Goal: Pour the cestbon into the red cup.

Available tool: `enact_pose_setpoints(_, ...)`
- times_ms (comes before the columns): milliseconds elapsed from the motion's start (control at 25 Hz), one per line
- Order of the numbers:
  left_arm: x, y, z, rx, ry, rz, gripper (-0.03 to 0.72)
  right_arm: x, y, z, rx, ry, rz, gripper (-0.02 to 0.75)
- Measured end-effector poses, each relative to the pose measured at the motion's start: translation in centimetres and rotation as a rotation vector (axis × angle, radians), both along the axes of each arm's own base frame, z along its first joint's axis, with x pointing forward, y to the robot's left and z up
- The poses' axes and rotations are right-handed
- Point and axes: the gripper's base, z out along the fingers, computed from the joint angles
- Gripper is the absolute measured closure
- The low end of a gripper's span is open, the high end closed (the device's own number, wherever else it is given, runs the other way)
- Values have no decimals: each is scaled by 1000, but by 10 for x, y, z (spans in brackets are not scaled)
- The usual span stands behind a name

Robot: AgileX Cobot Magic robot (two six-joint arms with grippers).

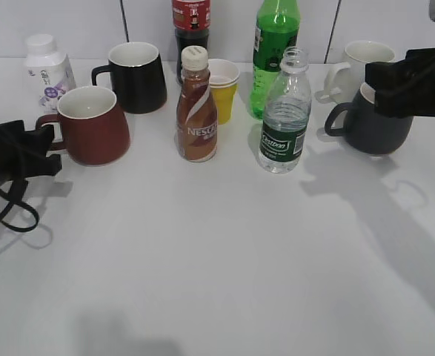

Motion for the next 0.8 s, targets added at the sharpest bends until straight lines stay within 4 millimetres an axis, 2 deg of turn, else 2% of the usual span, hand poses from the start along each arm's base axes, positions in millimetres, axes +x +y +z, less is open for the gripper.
enact_pose_setpoints(280,18,-2,-3,8,53,-6,336,0,0,0,1,0,0,317)
enact_pose_setpoints(480,22,3,-4,10,62,13,400,0,0,0,1,0,0,317)
enact_pose_setpoints(800,26,-2,-12,45,77,-62,416,0,0,0,2,-1,0,317)
